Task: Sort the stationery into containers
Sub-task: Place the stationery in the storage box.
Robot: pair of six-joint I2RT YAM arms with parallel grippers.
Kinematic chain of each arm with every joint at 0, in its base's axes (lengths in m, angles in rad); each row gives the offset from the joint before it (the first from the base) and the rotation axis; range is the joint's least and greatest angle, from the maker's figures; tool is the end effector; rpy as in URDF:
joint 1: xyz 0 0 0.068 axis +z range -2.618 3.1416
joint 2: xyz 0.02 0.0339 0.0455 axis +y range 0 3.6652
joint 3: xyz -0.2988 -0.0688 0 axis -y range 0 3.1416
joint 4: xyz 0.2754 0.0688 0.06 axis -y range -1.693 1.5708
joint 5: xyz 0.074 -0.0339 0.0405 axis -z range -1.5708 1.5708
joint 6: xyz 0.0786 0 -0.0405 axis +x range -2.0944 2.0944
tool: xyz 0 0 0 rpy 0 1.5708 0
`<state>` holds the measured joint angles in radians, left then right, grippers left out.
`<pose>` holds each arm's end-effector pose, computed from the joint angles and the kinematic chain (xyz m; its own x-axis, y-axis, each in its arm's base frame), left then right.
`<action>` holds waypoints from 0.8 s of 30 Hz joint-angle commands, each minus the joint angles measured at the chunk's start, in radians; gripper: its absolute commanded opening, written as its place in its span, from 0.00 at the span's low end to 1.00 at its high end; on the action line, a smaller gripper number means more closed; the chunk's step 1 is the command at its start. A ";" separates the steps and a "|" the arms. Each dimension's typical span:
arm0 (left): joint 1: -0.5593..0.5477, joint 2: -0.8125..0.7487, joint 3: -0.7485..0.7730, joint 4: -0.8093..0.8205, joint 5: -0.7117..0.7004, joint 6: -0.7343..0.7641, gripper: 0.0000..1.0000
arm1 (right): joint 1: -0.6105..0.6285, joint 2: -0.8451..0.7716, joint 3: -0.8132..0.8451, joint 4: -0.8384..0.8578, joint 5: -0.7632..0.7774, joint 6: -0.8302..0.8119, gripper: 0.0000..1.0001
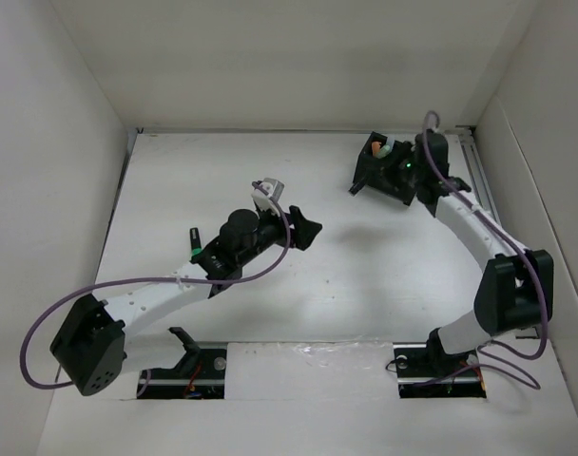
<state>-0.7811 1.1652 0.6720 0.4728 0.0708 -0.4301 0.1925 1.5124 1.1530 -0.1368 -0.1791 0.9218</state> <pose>0.2272 -0.2331 0.3074 -0.3269 -0.2615 -0.9081 0.6779 0.6046 -0.4182 0.4042 0.0931 0.2990 -0.5549 0.6905 -0.4639 0.1656 0.6382 0.7519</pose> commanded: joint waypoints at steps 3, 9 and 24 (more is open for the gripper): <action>0.011 -0.009 -0.026 0.053 -0.035 0.002 0.77 | -0.116 -0.049 0.171 -0.115 0.495 0.045 0.00; 0.011 0.047 0.003 0.043 0.037 -0.019 0.76 | -0.151 0.000 0.263 -0.152 0.740 0.035 0.01; 0.011 -0.004 0.003 0.001 0.003 -0.019 0.76 | -0.099 0.301 0.539 -0.296 0.943 -0.035 0.03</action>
<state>-0.7712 1.2087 0.6498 0.4568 0.0837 -0.4465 0.0608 1.8034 1.6276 -0.4118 0.6849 0.9070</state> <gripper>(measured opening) 0.759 0.268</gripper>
